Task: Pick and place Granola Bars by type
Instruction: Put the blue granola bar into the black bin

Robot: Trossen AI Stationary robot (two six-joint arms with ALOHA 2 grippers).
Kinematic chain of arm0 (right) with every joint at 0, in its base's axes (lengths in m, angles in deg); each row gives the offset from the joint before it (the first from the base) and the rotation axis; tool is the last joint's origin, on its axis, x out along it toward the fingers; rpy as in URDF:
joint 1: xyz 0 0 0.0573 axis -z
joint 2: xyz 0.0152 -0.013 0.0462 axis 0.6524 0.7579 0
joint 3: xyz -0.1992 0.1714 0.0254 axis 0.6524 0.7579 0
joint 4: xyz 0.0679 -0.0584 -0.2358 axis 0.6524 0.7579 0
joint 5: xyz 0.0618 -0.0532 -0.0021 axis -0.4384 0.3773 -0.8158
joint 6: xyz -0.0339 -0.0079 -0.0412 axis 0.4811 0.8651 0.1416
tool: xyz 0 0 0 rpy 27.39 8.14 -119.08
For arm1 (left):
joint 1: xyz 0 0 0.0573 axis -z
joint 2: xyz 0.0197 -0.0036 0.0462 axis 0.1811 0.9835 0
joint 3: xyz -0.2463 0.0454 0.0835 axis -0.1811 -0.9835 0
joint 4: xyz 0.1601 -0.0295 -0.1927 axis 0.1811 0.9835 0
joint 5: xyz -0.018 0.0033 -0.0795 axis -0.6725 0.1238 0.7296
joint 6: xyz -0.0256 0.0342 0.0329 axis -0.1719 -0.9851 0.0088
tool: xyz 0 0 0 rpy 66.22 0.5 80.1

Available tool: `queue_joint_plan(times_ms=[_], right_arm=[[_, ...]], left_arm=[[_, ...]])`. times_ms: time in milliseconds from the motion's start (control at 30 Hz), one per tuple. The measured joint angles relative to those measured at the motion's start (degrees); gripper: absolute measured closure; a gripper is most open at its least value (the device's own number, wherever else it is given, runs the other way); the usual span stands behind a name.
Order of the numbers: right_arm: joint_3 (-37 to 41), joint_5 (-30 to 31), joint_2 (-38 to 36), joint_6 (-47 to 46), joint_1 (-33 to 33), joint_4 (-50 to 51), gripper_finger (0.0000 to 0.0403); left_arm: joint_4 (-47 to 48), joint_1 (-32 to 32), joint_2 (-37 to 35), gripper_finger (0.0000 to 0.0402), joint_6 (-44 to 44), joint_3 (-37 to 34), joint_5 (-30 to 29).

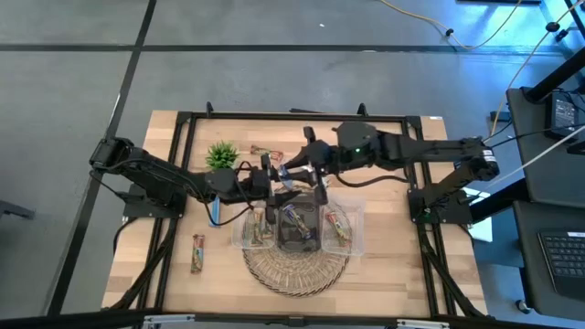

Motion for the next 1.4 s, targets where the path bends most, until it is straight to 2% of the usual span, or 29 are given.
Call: queue_joint_plan(times_ms=[167, 400, 900, 1200, 1300, 1400], right_arm=[[0.02, 0.44, 0.21, 0.23, 0.01, 6.73, 0.0311], [0.02, 2.72, 0.21, 0.04, -0.32, 8.67, 0.0311], [0.02, 2.8, 0.15, 0.0, -0.37, 10.91, 0.0311], [0.02, 2.6, 0.15, -1.02, -0.35, 12.96, 0.031], [0.04, 2.49, 0.15, -2.51, -0.29, 14.03, 0.0293], [0.04, 2.54, 0.1, -3.81, -0.28, 15.58, 0.0256]], left_arm=[[-1.67, 0.0, -0.12, 0.021, 0.01, 0.0, 1.78], [-1.52, 0.0, -0.37, 0.0216, 0.12, 0.0, 1.46], [-0.49, 0.0, -0.37, 0.0327, 0.17, 0.0, 1.25], [1.88, 0.0, -0.37, 0.0344, 1.55, 0.0, 1.29], [3.53, 0.0, -0.37, 0.0344, 3.13, 0.0, 1.27], [4.58, 0.0, -0.39, 0.0345, 3.97, 0.0, 1.29]])
